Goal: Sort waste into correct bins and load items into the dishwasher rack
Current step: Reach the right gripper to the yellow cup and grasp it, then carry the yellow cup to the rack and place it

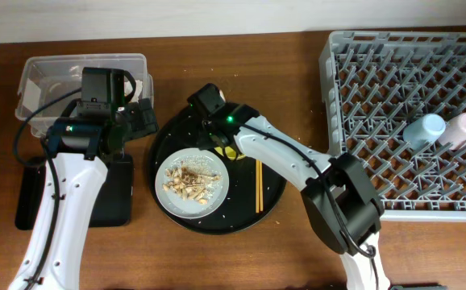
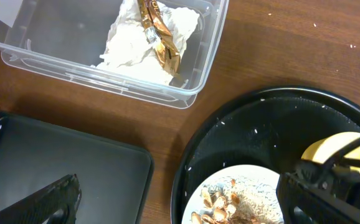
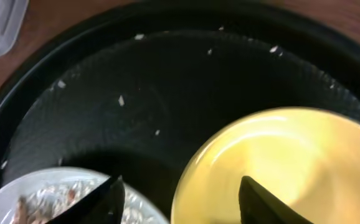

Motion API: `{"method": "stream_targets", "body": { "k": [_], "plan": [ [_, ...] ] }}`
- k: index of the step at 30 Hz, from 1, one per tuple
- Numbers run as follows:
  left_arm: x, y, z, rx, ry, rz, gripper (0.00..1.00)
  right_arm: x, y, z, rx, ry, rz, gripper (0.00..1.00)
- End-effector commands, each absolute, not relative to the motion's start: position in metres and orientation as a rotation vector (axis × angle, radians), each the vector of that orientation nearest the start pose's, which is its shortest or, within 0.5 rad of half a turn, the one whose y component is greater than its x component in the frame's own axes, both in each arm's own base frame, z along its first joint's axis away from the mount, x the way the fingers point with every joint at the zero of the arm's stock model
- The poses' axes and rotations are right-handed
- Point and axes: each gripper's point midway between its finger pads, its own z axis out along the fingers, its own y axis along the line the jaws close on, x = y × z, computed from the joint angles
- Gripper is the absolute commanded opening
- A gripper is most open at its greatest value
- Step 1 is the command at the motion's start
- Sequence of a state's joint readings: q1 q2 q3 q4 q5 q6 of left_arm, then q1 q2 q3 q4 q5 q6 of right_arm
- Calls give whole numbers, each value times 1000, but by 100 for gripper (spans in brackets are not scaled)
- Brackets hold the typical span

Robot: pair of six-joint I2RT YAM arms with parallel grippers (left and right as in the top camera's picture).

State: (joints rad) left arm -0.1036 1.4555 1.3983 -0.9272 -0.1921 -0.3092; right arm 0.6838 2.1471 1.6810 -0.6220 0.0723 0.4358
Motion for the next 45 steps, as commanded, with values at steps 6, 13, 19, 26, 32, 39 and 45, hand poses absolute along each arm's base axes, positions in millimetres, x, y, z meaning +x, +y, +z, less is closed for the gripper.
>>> {"method": "stream_targets", "body": {
  "k": [6,13,19,26,32,39,45],
  "plan": [
    [372,-3,223,-325,2497,93,99,415,314,28,-203,2716,186,33],
    [372,-3,223,-325,2497,93,99,441,294,177,-96,2588,412,4],
    [372,-3,223,-325,2497,93,99,470,121,337,-80,2290,917,4],
    [372,-3,223,-325,2497,94,99,489,-7,271,-8,2296,1030,4],
    [372,-3,223,-325,2497,94,99,534,-4,219,-94,2175,1231,4],
    [372,-3,223,-325,2497,93,100,541,-32,181,72,2243,1227,4],
    [372,-3,223,-325,2497,93,99,521,-64,164,292,2341,1223,4]
  ]
}}
